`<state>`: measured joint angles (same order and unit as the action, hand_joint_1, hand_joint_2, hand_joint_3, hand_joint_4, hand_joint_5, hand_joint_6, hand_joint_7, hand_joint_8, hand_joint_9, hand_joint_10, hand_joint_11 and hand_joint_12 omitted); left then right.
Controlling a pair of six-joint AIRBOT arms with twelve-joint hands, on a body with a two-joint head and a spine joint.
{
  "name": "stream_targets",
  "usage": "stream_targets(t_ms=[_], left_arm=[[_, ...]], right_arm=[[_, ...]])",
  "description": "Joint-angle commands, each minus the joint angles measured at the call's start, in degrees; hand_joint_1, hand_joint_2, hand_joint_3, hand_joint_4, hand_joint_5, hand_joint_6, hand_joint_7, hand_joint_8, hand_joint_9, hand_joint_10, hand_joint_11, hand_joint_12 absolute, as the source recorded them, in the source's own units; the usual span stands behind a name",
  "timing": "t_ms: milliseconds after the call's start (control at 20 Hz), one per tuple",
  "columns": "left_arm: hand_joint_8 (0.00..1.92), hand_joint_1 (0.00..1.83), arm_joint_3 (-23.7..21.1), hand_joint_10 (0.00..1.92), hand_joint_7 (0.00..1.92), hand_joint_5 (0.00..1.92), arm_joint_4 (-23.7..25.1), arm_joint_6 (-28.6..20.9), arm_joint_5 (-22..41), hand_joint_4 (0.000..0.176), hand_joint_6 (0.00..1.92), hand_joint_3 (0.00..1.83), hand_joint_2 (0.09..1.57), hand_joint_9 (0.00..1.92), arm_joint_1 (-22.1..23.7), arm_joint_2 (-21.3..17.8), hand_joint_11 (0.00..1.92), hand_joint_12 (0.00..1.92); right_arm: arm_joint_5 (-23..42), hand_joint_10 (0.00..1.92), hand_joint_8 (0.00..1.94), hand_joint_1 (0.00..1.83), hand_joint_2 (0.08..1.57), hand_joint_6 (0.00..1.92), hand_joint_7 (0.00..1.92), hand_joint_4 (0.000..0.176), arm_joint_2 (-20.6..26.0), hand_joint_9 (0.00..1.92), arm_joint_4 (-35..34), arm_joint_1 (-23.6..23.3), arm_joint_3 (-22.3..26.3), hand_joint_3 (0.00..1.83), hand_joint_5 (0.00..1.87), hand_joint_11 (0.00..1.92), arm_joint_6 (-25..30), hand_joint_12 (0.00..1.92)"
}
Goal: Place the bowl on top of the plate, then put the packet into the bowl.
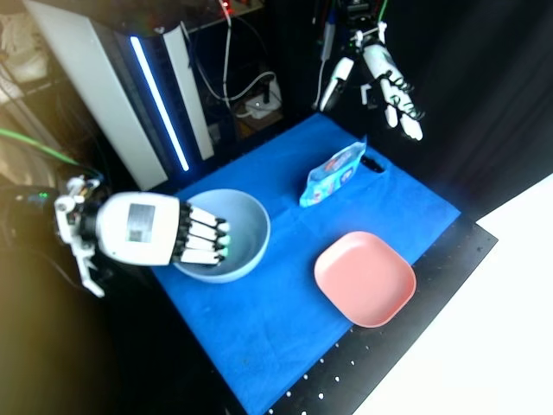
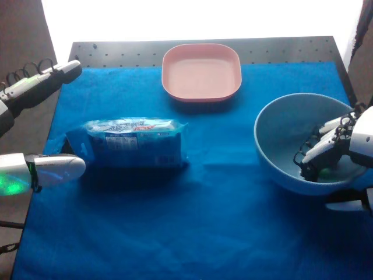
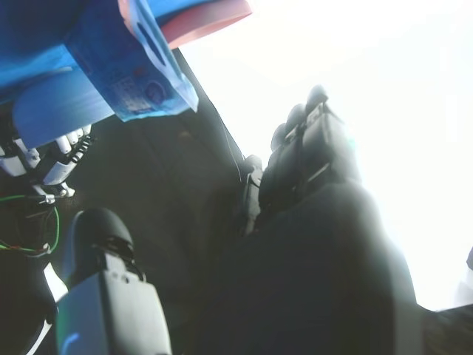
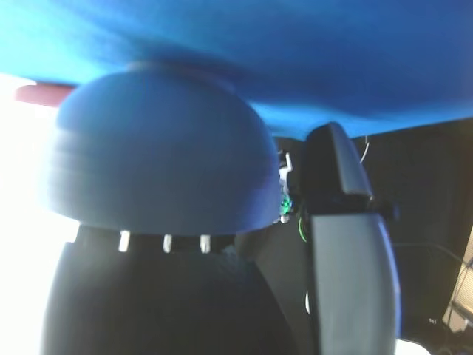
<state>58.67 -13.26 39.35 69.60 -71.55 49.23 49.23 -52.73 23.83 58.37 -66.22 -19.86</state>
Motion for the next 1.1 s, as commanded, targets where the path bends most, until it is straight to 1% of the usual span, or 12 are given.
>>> stream_targets(t_ms=[0,50,100,150,250,300,550,800,850,900,1000,1050], left_arm=[[0.0,0.61,0.0,0.0,0.0,0.05,-0.6,-0.5,7.0,0.158,0.01,0.0,0.92,0.0,0.4,0.5,0.0,0.0],[0.0,0.59,0.1,0.0,0.0,0.05,-0.6,-0.5,7.0,0.163,0.0,0.0,0.92,0.0,0.4,0.7,0.0,0.0],[0.0,0.6,0.1,0.0,0.0,0.04,-0.6,-0.6,7.0,0.171,0.0,0.0,0.92,0.0,0.3,0.8,0.0,0.0],[0.0,0.59,0.1,0.0,0.0,0.04,-0.6,-0.7,6.9,0.165,0.0,0.0,0.91,0.0,0.3,0.9,0.0,0.0],[0.0,0.57,0.1,0.0,0.0,0.04,-0.6,-0.7,6.9,0.164,0.0,0.0,0.91,0.0,0.2,0.9,0.0,0.0],[0.0,0.58,0.2,0.0,0.0,0.04,-0.6,-0.7,7.0,0.161,0.0,0.0,0.91,0.0,0.2,0.9,0.0,0.0],[0.0,0.57,0.1,0.0,0.0,0.05,-0.7,-0.8,7.2,0.162,0.0,0.0,0.92,0.0,0.1,0.9,0.0,0.0],[0.0,0.59,0.1,0.0,0.0,0.05,-0.9,-0.9,7.6,0.166,0.0,0.0,0.9,0.0,-0.2,0.9,0.0,0.0],[0.0,0.58,0.1,0.0,0.0,0.05,-0.9,-0.9,7.6,0.159,0.0,0.0,0.9,0.0,-0.2,0.9,0.0,0.0],[0.0,0.6,0.1,0.0,0.0,0.06,-0.9,-0.9,7.6,0.157,0.0,0.0,0.9,0.0,-0.2,0.9,0.0,0.0],[0.0,0.62,0.1,0.0,0.0,0.07,-1.0,-0.9,7.6,0.158,0.01,0.0,0.89,0.0,-0.3,1.0,0.0,0.0],[0.0,0.6,0.2,0.0,0.01,0.07,-1.0,-0.9,7.6,0.159,0.01,0.0,0.9,0.0,-0.3,1.0,0.0,0.0]], right_arm=[[4.2,1.4,1.14,1.02,1.26,1.36,0.9,0.0,0.0,0.93,-1.5,-0.6,-0.2,0.0,0.72,0.84,0.3,1.73],[4.2,1.56,1.21,0.99,1.28,1.41,0.95,0.0,0.0,0.96,-1.5,-0.6,-0.2,0.0,0.7,0.91,0.3,1.81],[4.2,1.58,1.2,0.7,1.38,1.0,1.05,0.0,0.0,1.06,-1.6,-0.7,-0.2,0.01,0.79,1.02,0.3,1.8],[4.2,1.57,1.21,0.52,1.43,0.88,1.13,0.0,0.0,1.14,-1.7,-0.8,-0.2,0.0,0.88,1.11,0.2,1.79],[4.2,1.62,1.38,0.31,1.47,1.0,1.29,0.0,0.0,1.32,-1.7,-1.1,-0.3,0.0,0.97,1.28,0.2,1.85],[4.2,1.69,1.48,0.33,1.47,1.06,1.3,0.0,0.0,1.36,-1.7,-1.4,-0.4,0.0,0.95,1.32,0.1,1.9],[4.2,1.66,1.41,0.58,1.39,0.94,1.34,0.0,0.0,1.39,-1.6,-4.1,-0.5,0.0,1.0,1.29,-0.8,1.89],[4.3,1.91,1.78,0.7,1.36,1.23,1.31,0.0,0.0,1.46,-1.6,-9.5,-0.6,0.0,0.91,1.47,-3.8,1.92],[4.3,1.92,1.81,0.8,1.32,1.34,1.29,0.0,-0.1,1.46,-1.6,-10.3,-0.6,0.0,0.87,1.48,-4.4,1.92],[4.3,1.92,1.91,0.7,1.33,1.68,1.29,0.0,-0.3,1.49,-1.7,-11.1,-0.9,0.0,0.82,1.51,-4.8,1.92],[4.3,1.92,1.94,0.59,1.35,1.91,1.29,0.0,-1.5,1.49,-2.7,-12.3,-2.5,0.0,0.8,1.52,-4.8,1.92],[4.3,1.92,1.94,0.62,1.31,1.92,1.31,0.091,-2.3,1.5,-3.7,-12.8,-3.5,0.0,0.85,1.54,-4.8,1.92]])
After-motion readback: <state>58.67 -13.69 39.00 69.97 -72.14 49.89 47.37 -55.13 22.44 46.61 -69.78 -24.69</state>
